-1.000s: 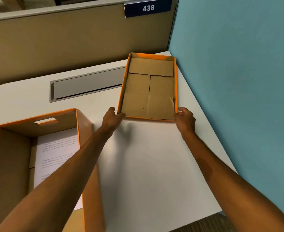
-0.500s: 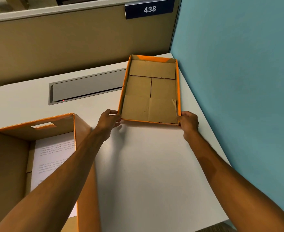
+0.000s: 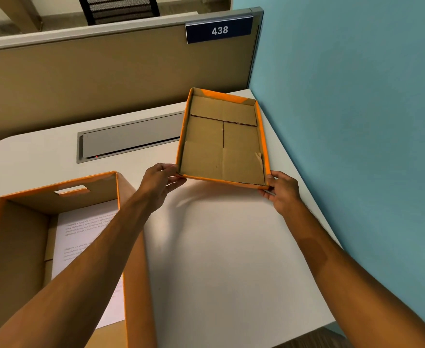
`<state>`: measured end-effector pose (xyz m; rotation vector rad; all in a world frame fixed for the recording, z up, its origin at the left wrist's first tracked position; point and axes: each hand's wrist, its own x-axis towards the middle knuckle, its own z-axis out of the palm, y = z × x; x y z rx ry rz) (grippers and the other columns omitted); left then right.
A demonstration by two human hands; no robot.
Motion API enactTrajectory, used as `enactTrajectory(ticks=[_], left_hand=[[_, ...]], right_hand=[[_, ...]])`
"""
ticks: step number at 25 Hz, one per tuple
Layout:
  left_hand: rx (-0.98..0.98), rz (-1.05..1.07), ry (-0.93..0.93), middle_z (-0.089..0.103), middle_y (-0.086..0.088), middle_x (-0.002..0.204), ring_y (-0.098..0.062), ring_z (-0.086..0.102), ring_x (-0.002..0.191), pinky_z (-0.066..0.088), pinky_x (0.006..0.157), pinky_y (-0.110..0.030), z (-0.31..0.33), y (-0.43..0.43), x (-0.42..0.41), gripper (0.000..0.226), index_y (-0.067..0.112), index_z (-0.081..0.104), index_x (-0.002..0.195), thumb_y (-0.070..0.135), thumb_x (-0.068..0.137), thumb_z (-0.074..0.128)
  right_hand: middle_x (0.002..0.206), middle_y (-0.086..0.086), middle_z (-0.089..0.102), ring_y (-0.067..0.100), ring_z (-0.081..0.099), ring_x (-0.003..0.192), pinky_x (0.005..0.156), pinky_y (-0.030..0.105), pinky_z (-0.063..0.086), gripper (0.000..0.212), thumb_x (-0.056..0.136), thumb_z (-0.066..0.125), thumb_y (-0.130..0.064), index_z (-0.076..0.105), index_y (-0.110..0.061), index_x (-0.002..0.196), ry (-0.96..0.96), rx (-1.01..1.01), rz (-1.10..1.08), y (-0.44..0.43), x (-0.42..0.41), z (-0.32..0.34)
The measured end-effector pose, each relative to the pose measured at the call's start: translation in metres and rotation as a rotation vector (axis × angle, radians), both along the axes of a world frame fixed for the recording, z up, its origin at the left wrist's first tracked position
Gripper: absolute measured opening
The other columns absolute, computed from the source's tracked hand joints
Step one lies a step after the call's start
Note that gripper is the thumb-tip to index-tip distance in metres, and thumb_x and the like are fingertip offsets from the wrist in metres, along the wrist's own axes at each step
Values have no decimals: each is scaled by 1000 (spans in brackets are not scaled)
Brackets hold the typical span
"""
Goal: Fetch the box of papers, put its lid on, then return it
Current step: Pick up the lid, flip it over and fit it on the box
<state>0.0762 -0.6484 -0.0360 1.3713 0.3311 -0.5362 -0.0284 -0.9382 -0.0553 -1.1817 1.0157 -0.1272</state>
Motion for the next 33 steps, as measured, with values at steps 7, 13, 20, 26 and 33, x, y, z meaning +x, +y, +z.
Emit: enactTrajectory(ticks=[7,13,20,26,33], left_hand=[[-162,-171,-6,64,-21,103,-30,70,87,59,81,-39,40,34,-30,16,-5,63,101,2,89,54],[-253,-283,2,68,-17,102,-27,73,81,61,80,-35,78,87,-81,24,6,55,106,-8,89,44],[-234,-326,-67,61,-22,131,-28,74,88,63,70,-34,99,180,-152,50,6,46,140,-2,91,50],[-220,-257,-163,66,-17,129,-37,69,110,61,80,-37,105,244,-201,55,11,52,133,8,79,65],[-166,-135,-266,63,-16,131,-34,69,109,61,81,-40,126,266,-244,65,7,46,137,11,78,72]], right_hand=[[103,19,66,36,65,90,73,47,58,19,96,52,-1,66,-5,108,-72,41,28,23,-37,17],[99,16,65,35,64,91,73,45,57,19,98,49,-3,65,-9,107,-120,38,102,68,-75,44],[112,18,64,37,64,97,74,44,57,22,98,50,-7,62,-8,116,-187,-9,275,143,-120,68],[123,8,65,26,63,109,85,37,57,33,95,58,-26,62,-12,125,-178,-522,368,215,-155,75],[126,7,62,20,55,117,97,27,45,49,83,71,-28,59,-12,128,-602,-1346,717,316,-197,105]])
